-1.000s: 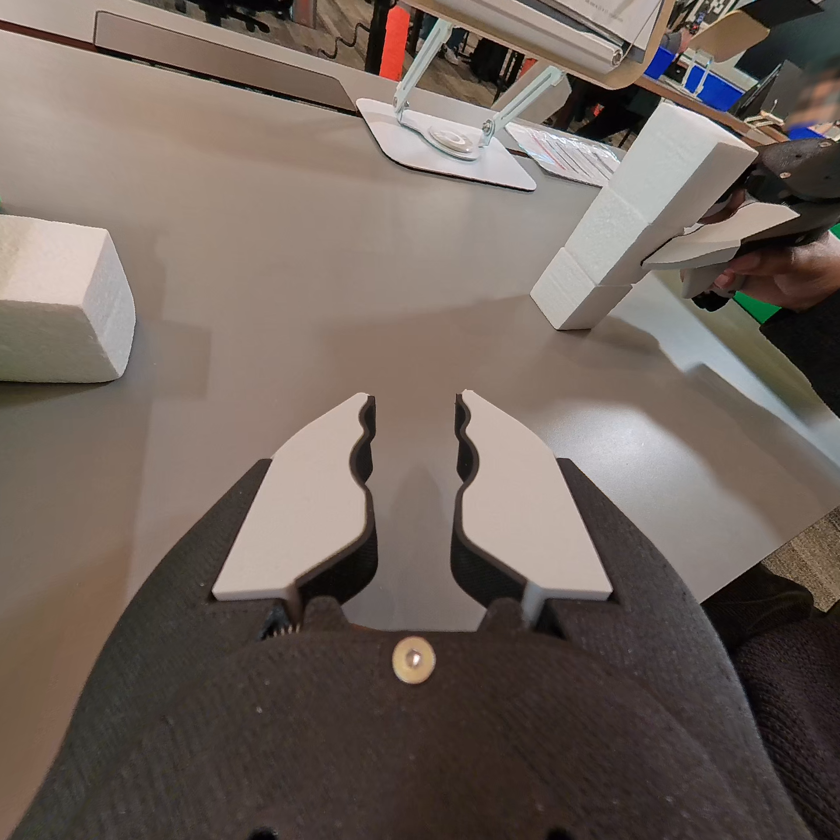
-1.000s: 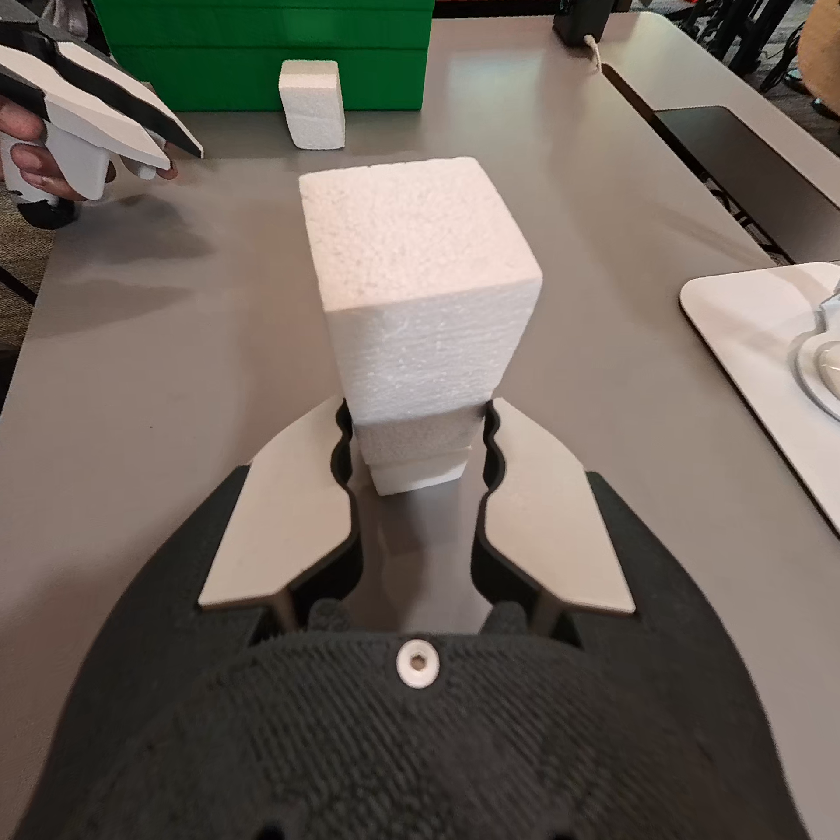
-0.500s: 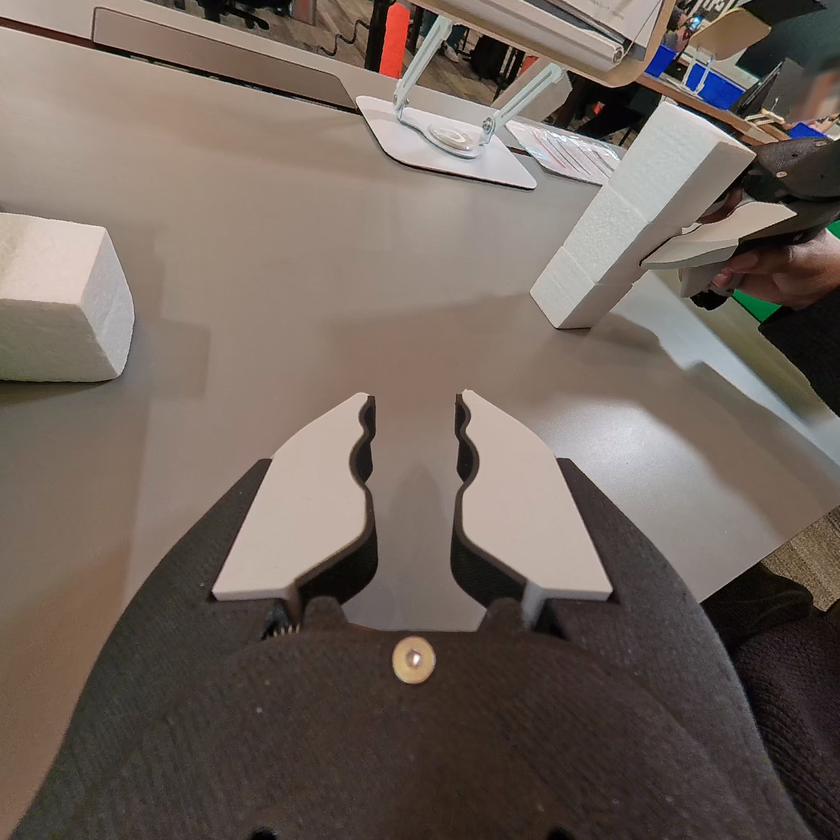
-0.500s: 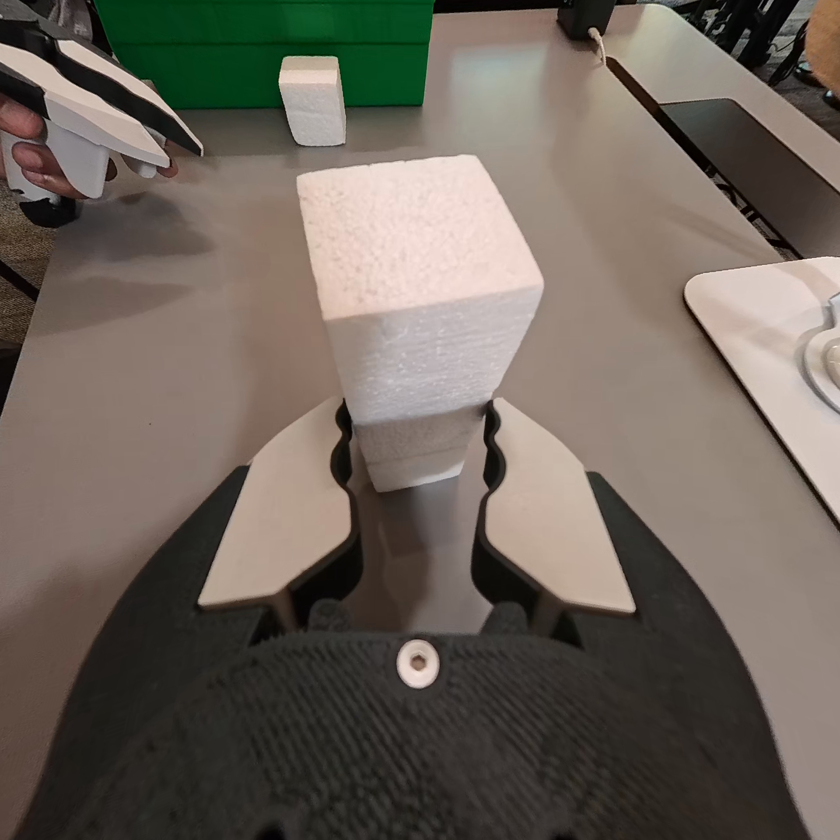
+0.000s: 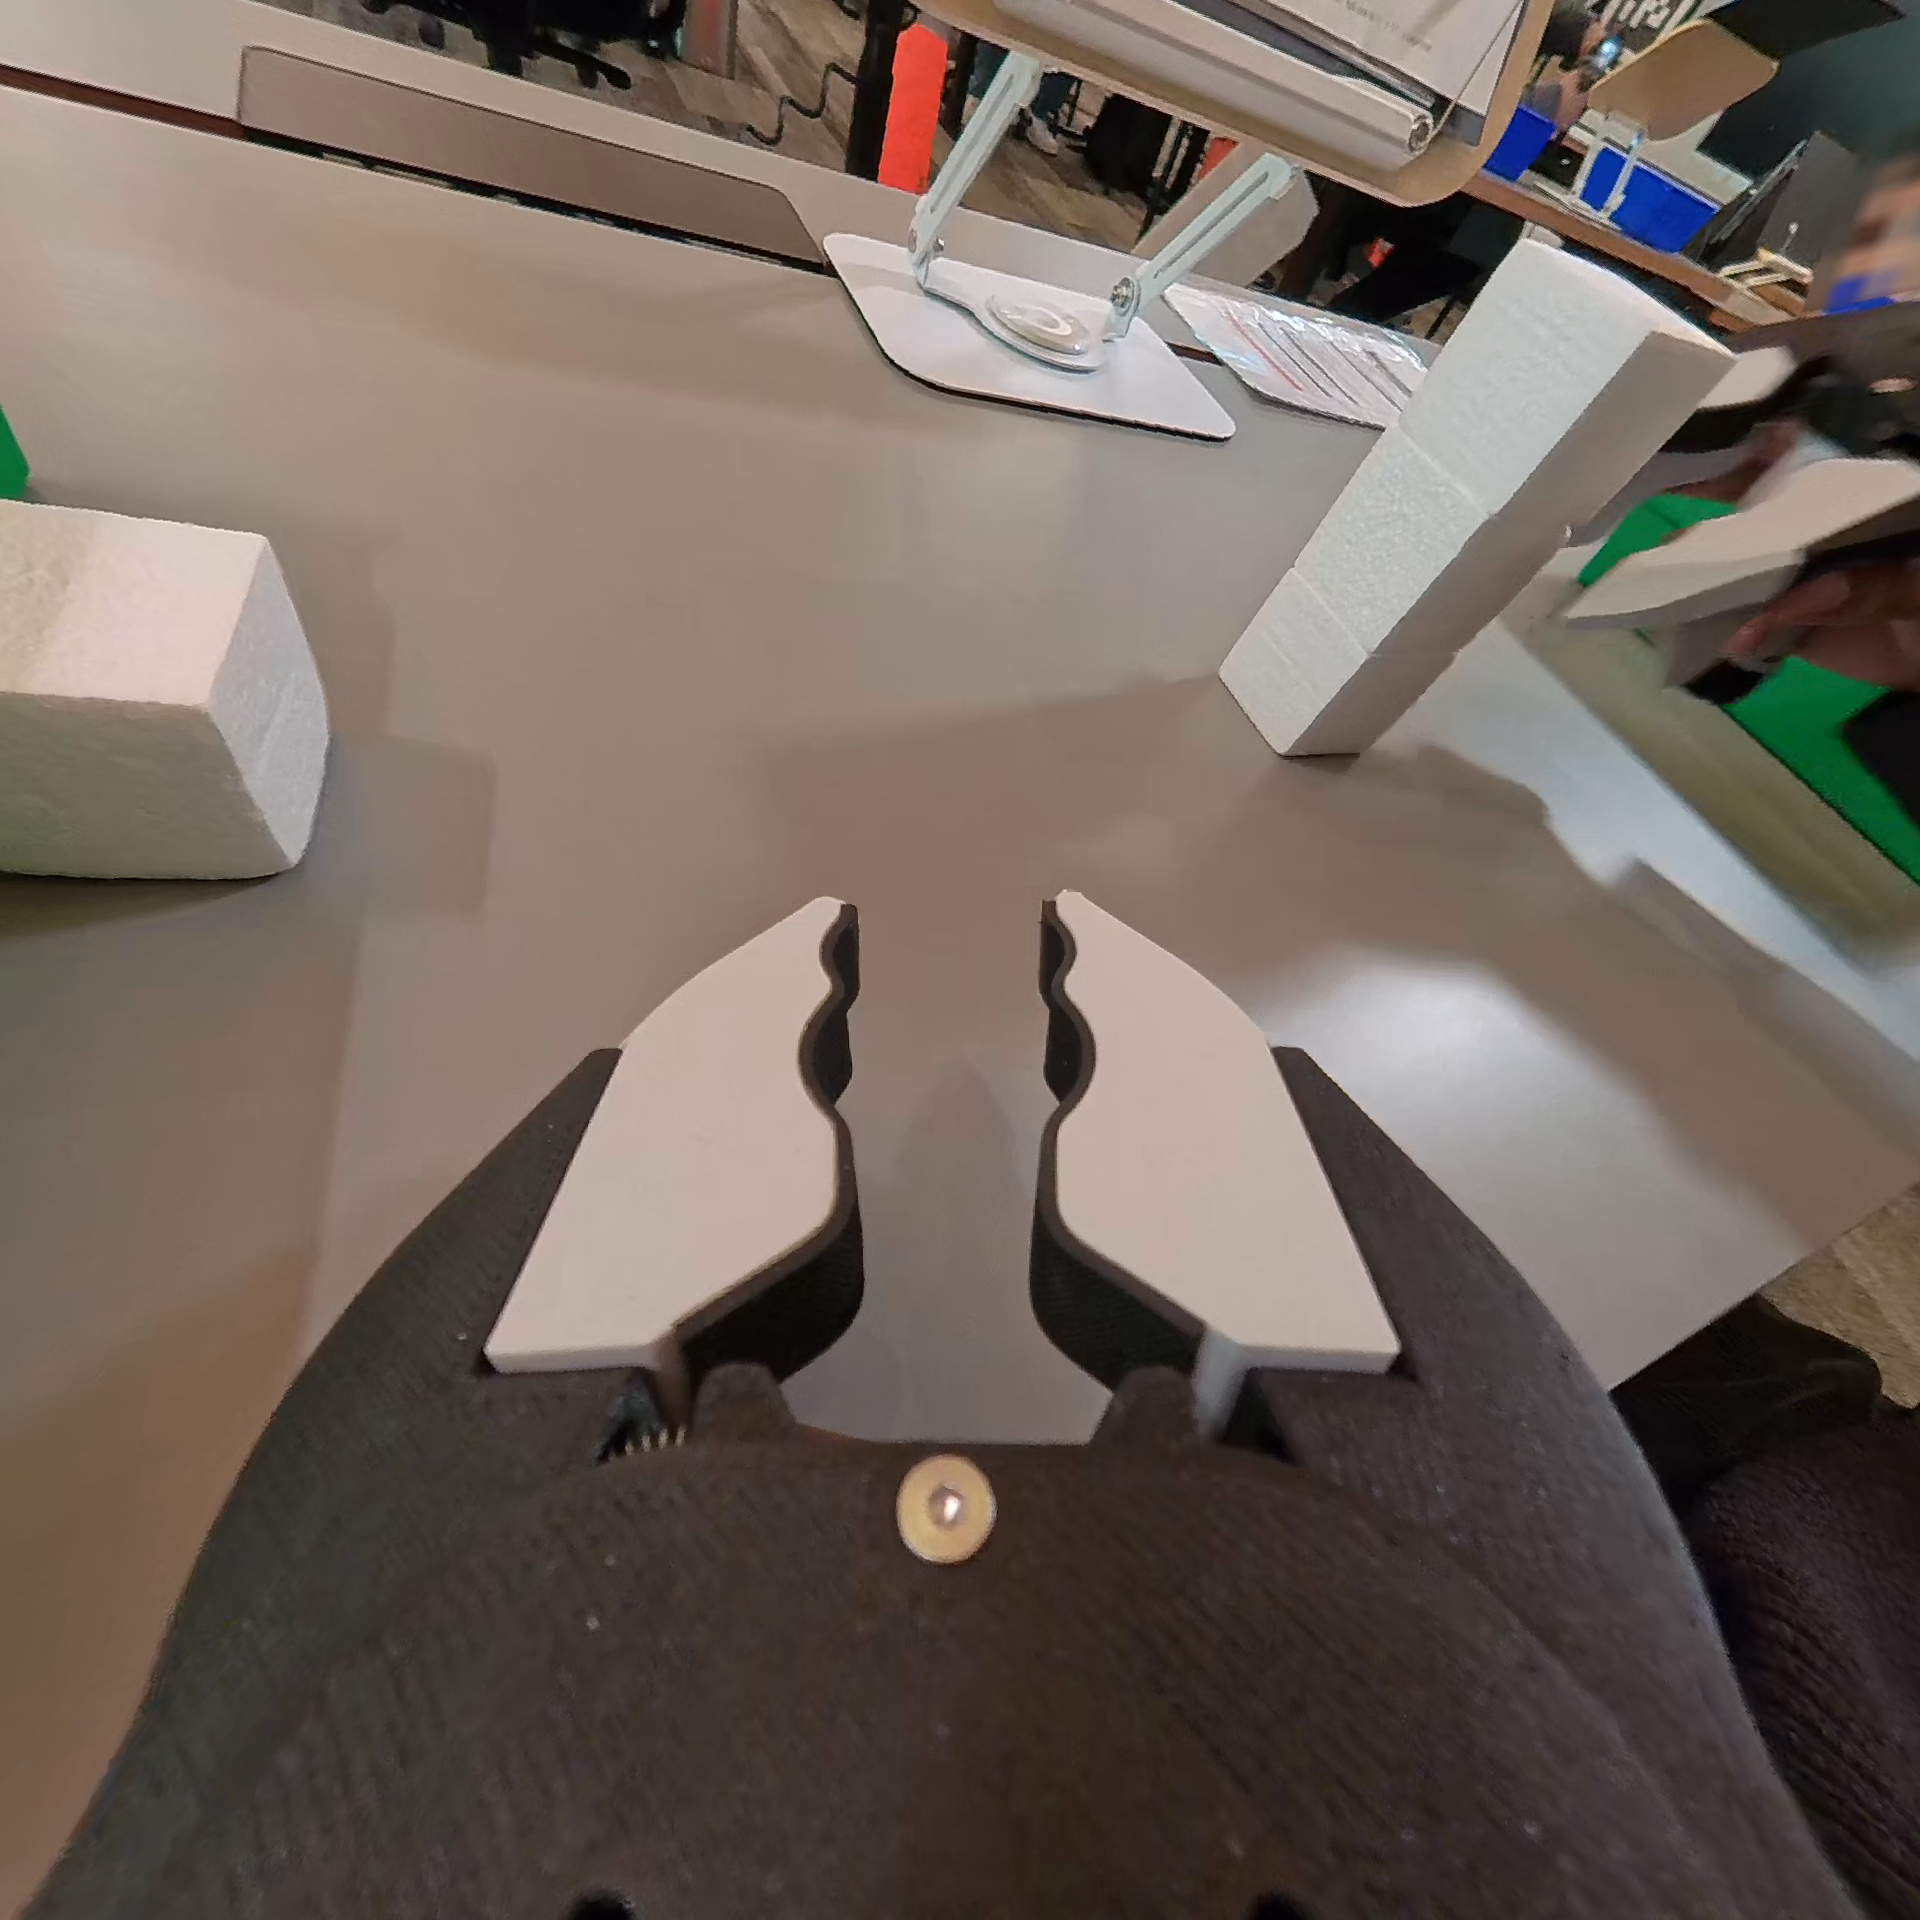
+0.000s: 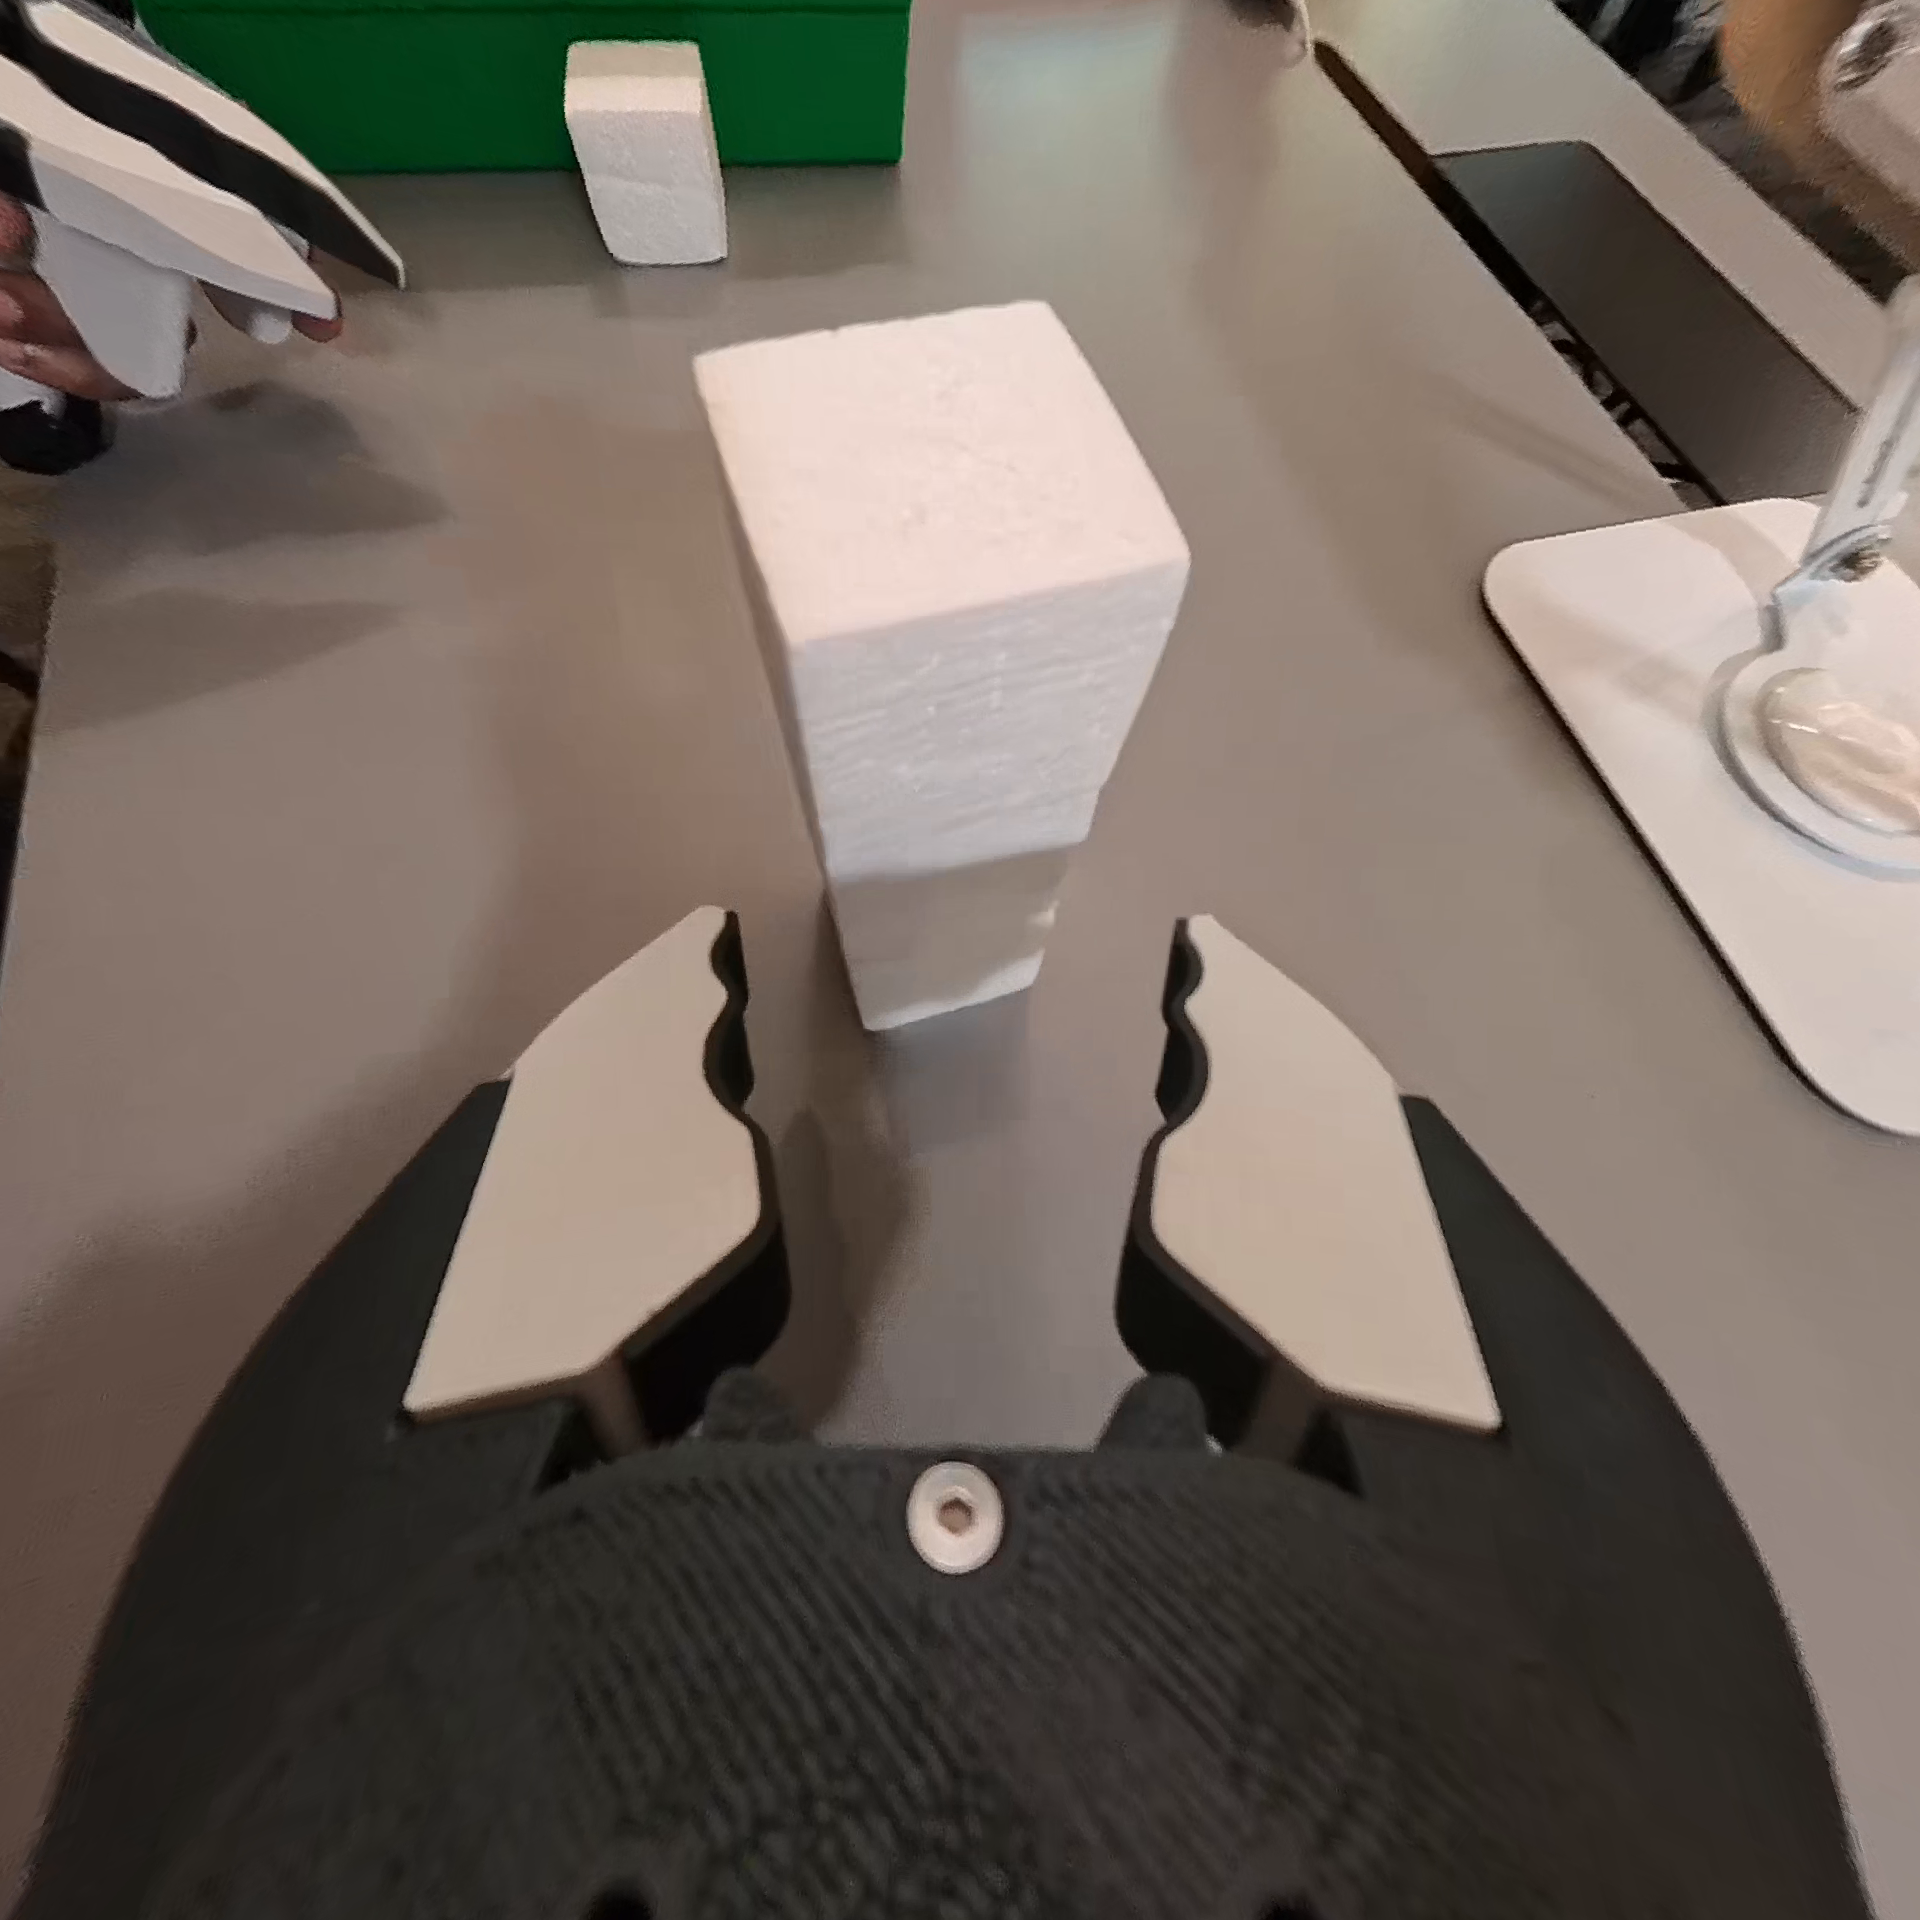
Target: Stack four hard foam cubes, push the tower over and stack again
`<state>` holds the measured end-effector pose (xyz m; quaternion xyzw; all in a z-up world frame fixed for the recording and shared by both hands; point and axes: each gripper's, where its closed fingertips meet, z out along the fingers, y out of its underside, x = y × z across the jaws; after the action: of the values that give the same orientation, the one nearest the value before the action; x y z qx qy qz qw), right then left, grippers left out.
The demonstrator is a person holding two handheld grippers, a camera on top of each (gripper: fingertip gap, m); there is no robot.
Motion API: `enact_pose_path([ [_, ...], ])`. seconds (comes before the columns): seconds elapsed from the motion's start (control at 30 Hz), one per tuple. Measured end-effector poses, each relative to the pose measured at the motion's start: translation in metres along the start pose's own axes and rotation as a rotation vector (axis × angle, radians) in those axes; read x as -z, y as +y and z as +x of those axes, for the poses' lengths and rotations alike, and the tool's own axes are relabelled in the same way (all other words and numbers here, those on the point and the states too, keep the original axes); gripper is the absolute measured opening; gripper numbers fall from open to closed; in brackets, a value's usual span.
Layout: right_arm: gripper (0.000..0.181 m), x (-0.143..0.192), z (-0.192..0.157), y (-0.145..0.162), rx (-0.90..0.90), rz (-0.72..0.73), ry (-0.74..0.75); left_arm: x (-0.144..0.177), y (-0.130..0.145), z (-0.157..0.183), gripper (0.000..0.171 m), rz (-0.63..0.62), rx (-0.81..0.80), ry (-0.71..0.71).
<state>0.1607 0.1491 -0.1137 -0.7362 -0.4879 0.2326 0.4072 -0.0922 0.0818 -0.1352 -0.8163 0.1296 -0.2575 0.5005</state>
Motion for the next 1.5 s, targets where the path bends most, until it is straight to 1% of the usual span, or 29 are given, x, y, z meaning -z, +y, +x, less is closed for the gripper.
enact_pose_path([
  [0.07, 0.075, 0.017, -0.004, -0.004, -0.01, 0.033, 0.045, 0.001, -0.002, -0.003, 0.034, 0.011, 0.001, -0.017],
  [0.1, 0.066, 0.028, -0.007, -0.009, 0.001, 0.058, 0.09, 0.002, -0.003, -0.005, 0.035, 0.018, 0.003, -0.031],
  [0.13, 0.05, 0.041, -0.009, -0.02, 0.035, 0.108, 0.182, 0.002, -0.005, -0.007, 0.036, 0.026, 0.005, -0.048],
  [0.17, 0.047, 0.054, -0.017, -0.036, 0.085, 0.196, 0.277, 0.003, -0.006, -0.011, 0.037, 0.036, 0.01, -0.067],
  [0.2, 0.045, 0.065, -0.033, -0.055, 0.117, 0.307, 0.333, 0.004, -0.008, -0.014, 0.038, 0.044, 0.02, -0.087],
  [0.27, 0.031, 0.075, -0.075, -0.088, 0.113, 0.533, 0.351, 0.005, -0.01, -0.021, 0.04, 0.063, 0.05, -0.119],
  [0.3, 0.026, 0.072, -0.098, -0.101, 0.084, 0.631, 0.329, 0.006, -0.012, -0.025, 0.041, 0.074, 0.07, -0.136],
  [0.33, 0.026, 0.064, -0.119, -0.11, 0.054, 0.71, 0.298, 0.007, -0.013, -0.03, 0.042, 0.086, 0.092, -0.156],
  [0.37, 0.032, 0.048, -0.139, -0.116, 0.037, 0.747, 0.26, 0.009, -0.015, -0.034, 0.043, 0.101, 0.117, -0.177],
  [0.4, 0.036, 0.025, -0.158, -0.117, 0.053, 0.719, 0.211, 0.013, -0.018, -0.04, 0.043, 0.124, 0.142, -0.203],
  [0.47, 0.046, -0.035, -0.187, -0.104, 0.111, 0.53, 0.099, 0.024, -0.027, -0.058, 0.044, 0.197, 0.201, -0.302],
  [0.5, 0.053, -0.063, -0.192, -0.096, 0.116, 0.428, 0.07, 0.032, -0.032, -0.067, 0.044, 0.247, 0.23, -0.349],
  [0.57, 0.07, -0.108, -0.189, -0.094, 0.081, 0.306, 0.041, 0.05, -0.041, -0.082, 0.044, 0.331, 0.271, -0.417],
  [0.67, 0.068, -0.163, -0.172, -0.118, 0.014, 0.255, 0.013, 0.069, -0.051, -0.095, 0.044, 0.416, 0.276, -0.482],
  [0.73, 0.077, -0.205, -0.152, -0.134, 0.046, 0.216, 0.046, 0.069, -0.053, -0.095, 0.045, 0.418, 0.272, -0.467],
  [0.8, 0.081, -0.246, -0.135, -0.144, 0.058, 0.144, 0.062, 0.064, -0.05, -0.094, 0.046, 0.398, 0.269, -0.455],
  [0.87, 0.08, -0.278, -0.127, -0.154, 0.015, 0.081, 0.04, 0.061, -0.05, -0.093, 0.047, 0.389, 0.258, -0.447],
  [0.93, 0.075, -0.299, -0.125, -0.166, -0.036, 0.072, 0.016, 0.062, -0.052, -0.092, 0.047, 0.393, 0.233, -0.444],
  [1.0, 0.053, -0.311, -0.124, -0.169, -0.039, 0.044, 0.004, 0.062, -0.054, -0.092, 0.047, 0.394, 0.218, -0.435],
  [1.03, 0.053, -0.312, -0.125, -0.17, -0.038, 0.041, -0.001, 0.062, -0.054, -0.092, 0.046, 0.394, 0.22, -0.43],
  [1.1, 0.052, -0.3, -0.131, -0.169, -0.037, 0.061, -0.023, 0.062, -0.054, -0.093, 0.046, 0.396, 0.238, -0.422],
  [1.2, 0.052, -0.247, -0.132, -0.177, 0.033, 0.162, 0.011, 0.068, -0.059, -0.093, 0.045, 0.432, 0.252, -0.415],
  [1.27, 0.052, -0.194, -0.138, -0.187, 0.071, 0.194, 0.001, 0.069, -0.062, -0.091, 0.044, 0.45, 0.245, -0.409],
  [1.3, 0.052, -0.166, -0.141, -0.188, 0.067, 0.151, -0.011, 0.067, -0.061, -0.088, 0.044, 0.443, 0.243, -0.394],
  [1.33, 0.052, -0.135, -0.147, -0.19, 0.062, 0.113, -0.052, 0.062, -0.058, -0.083, 0.045, 0.416, 0.24, -0.363],
  [1.37, 0.052, -0.101, -0.151, -0.197, 0.043, 0.113, -0.09, 0.052, -0.052, -0.077, 0.045, 0.362, 0.237, -0.322],
  [1.4, 0.052, -0.068, -0.147, -0.205, 0.023, 0.137, -0.091, 0.043, -0.044, -0.072, 0.045, 0.296, 0.24, -0.291],
  [1.43, 0.052, -0.038, -0.135, -0.21, 0.019, 0.157, -0.062, 0.034, -0.034, -0.067, 0.046, 0.231, 0.243, -0.267],
  [1.5, 0.052, 0.017, -0.087, -0.211, 0.04, 0.189, 0.102, 0.021, -0.021, -0.054, 0.047, 0.147, 0.247, -0.208],
])
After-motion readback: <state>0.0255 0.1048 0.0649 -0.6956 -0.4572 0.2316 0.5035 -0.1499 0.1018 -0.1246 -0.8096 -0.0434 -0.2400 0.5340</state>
